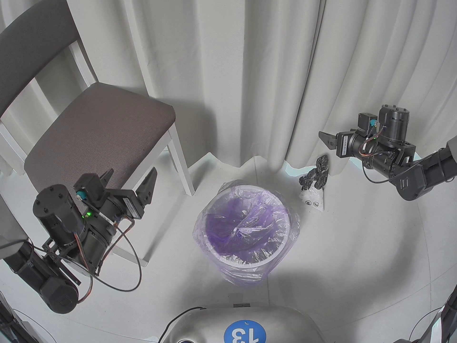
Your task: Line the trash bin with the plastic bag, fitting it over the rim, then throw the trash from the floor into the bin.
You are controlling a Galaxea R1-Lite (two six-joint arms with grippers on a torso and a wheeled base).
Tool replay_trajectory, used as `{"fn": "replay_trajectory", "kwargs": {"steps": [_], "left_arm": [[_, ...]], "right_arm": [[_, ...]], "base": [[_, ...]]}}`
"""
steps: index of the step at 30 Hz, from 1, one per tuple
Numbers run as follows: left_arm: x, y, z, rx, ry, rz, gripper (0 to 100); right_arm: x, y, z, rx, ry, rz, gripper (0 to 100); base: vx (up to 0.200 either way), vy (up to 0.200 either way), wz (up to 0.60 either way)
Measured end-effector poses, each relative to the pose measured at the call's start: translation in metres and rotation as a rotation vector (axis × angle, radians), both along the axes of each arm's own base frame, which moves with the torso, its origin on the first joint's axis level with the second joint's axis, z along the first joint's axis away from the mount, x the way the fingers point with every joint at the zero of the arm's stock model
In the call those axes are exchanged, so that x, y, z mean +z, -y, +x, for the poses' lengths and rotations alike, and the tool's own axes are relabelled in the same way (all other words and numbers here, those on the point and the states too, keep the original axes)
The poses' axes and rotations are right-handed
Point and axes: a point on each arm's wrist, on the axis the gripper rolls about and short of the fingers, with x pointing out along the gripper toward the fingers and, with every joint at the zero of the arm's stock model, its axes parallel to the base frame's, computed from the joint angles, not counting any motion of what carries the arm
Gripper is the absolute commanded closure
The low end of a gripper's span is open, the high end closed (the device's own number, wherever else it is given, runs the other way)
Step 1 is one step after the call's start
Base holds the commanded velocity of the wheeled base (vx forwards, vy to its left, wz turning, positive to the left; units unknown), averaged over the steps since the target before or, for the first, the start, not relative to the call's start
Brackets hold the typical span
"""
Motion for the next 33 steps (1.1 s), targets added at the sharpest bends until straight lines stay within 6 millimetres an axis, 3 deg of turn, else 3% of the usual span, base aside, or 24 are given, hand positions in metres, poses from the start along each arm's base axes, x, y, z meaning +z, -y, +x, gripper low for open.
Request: {"fn": "replay_trajectory", "kwargs": {"steps": [8, 14, 21, 33], "left_arm": [[0.005, -0.007, 0.005, 0.031, 0.022, -0.006, 0], [-0.001, -0.012, 0.0, 0.047, -0.005, 0.035, 0], [-0.004, -0.018, -0.001, 0.074, -0.014, 0.085, 0], [-0.003, -0.026, -0.005, 0.102, -0.007, 0.141, 0]], "right_arm": [[-0.024, 0.004, 0.024, -0.021, -0.027, -0.011, 0], [-0.06, 0.012, 0.057, -0.051, -0.066, -0.018, 0], [-0.091, 0.021, 0.076, -0.07, -0.103, -0.044, 0], [-0.098, 0.035, 0.076, -0.11, -0.014, -0.149, 0]], "base": [[0.0, 0.0, 0.0], [0.0, 0.0, 0.0], [0.0, 0.0, 0.0], [0.0, 0.0, 0.0]]}}
